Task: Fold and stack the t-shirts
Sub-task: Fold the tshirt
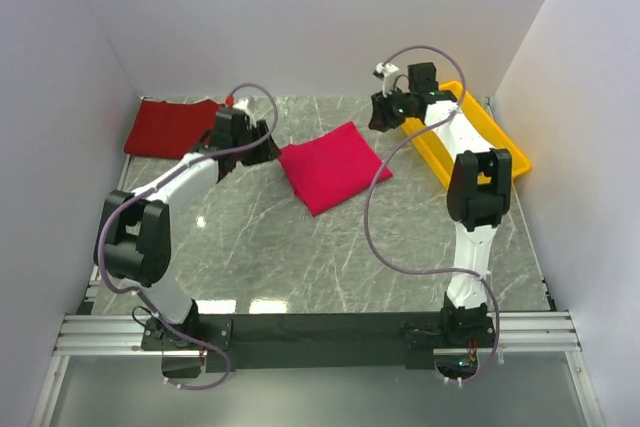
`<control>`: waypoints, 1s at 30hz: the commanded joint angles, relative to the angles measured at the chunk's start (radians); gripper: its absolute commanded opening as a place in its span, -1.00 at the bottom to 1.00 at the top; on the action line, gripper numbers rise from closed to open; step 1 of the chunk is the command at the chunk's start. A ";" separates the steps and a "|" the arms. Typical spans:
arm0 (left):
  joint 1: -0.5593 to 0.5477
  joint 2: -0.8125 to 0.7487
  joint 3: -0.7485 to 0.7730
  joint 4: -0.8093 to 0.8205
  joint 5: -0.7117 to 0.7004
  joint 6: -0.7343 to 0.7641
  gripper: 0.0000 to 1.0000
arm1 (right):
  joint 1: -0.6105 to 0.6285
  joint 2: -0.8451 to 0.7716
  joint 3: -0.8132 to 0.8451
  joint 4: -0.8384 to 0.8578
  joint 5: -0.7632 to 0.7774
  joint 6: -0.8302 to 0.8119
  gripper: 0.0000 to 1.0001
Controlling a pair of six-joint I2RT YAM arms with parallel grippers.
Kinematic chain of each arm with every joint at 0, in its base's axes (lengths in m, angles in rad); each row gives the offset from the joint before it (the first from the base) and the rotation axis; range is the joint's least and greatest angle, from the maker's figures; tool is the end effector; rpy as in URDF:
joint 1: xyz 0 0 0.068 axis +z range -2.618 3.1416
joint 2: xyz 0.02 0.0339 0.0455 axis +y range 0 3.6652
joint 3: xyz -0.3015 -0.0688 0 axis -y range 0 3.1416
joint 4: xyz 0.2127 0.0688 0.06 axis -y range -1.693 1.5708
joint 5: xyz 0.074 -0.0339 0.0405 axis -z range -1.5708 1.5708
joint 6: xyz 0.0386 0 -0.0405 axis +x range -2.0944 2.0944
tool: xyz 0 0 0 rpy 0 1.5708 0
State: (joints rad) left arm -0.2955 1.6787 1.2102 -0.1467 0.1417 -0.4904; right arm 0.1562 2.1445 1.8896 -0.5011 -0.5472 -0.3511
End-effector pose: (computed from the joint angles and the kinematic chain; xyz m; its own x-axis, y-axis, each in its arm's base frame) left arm 0.3437 -0.1103 0.3060 -0.6748 -0.2820 -0.6820 0.0916 0.8850 -0.4565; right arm 0.4734 0.0949 0.2978 -0.4620 -0.3701 -0.8060 -0.7090 0.7001 0.0849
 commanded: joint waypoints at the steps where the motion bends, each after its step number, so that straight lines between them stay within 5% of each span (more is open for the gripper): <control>1: -0.051 -0.060 -0.121 0.136 0.141 -0.178 -0.01 | -0.017 -0.087 -0.098 -0.102 -0.120 -0.048 -0.14; 16: -0.136 -0.040 -0.308 0.300 0.004 -0.415 0.24 | -0.078 -0.199 -0.385 -0.054 -0.088 -0.012 0.19; 30: -0.192 0.009 -0.354 0.334 0.003 -0.470 0.03 | -0.116 -0.207 -0.411 -0.039 -0.122 0.035 0.22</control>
State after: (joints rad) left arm -0.4751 1.7027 0.8856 0.1490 0.1608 -0.9295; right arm 0.0456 1.9770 1.4773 -0.5686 -0.6453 -0.3351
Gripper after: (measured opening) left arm 0.520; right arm 0.611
